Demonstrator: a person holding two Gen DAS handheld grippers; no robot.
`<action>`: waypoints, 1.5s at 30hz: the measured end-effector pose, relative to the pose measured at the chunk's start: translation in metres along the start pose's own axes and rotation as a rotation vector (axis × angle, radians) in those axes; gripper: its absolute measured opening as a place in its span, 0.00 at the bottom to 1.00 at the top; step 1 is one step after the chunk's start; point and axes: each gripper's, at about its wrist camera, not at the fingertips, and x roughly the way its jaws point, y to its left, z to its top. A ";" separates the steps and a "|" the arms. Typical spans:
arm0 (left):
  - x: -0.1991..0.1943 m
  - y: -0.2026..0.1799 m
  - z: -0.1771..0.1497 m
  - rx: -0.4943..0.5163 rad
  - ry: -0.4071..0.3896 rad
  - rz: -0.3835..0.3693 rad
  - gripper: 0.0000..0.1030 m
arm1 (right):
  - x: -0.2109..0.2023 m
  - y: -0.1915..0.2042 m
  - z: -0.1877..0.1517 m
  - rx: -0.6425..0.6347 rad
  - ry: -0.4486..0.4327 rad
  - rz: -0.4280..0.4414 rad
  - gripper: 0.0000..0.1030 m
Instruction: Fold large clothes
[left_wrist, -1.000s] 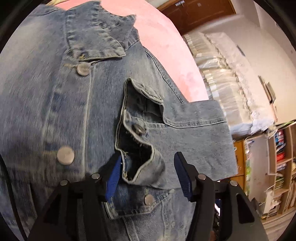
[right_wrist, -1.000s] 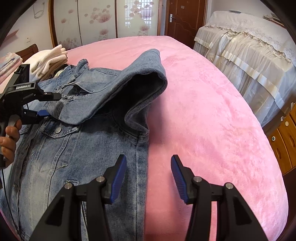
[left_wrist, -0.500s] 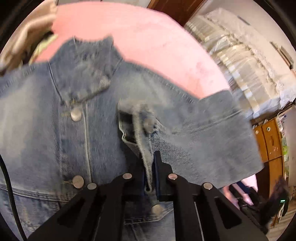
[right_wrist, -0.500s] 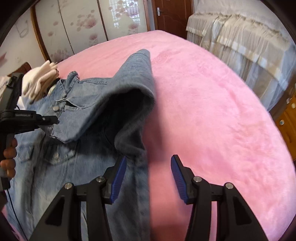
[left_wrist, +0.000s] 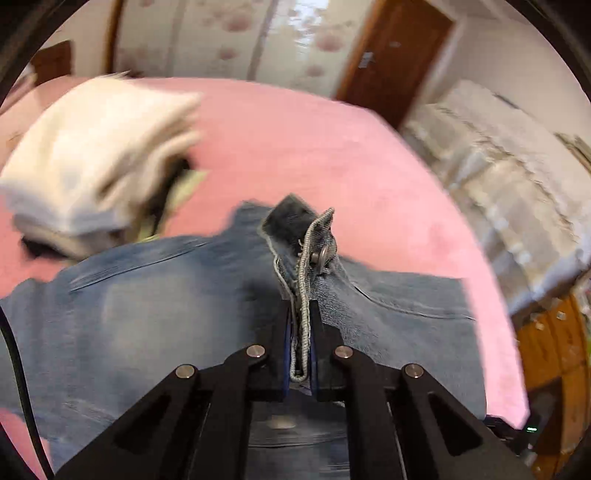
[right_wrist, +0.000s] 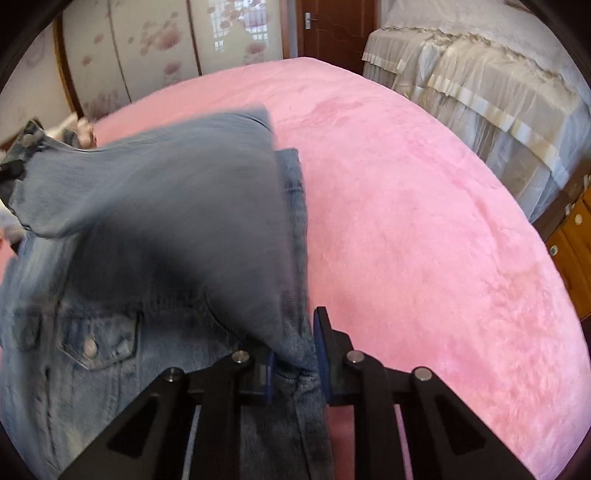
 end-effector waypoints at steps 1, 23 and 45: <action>0.010 0.019 -0.004 -0.029 0.033 0.018 0.05 | 0.001 0.005 -0.002 -0.026 0.003 -0.012 0.17; 0.053 0.087 -0.066 -0.152 0.216 -0.040 0.12 | -0.016 0.022 -0.008 -0.254 0.046 -0.063 0.37; -0.010 0.105 -0.024 -0.099 0.079 -0.092 0.59 | -0.058 -0.007 0.006 -0.146 0.078 0.195 0.41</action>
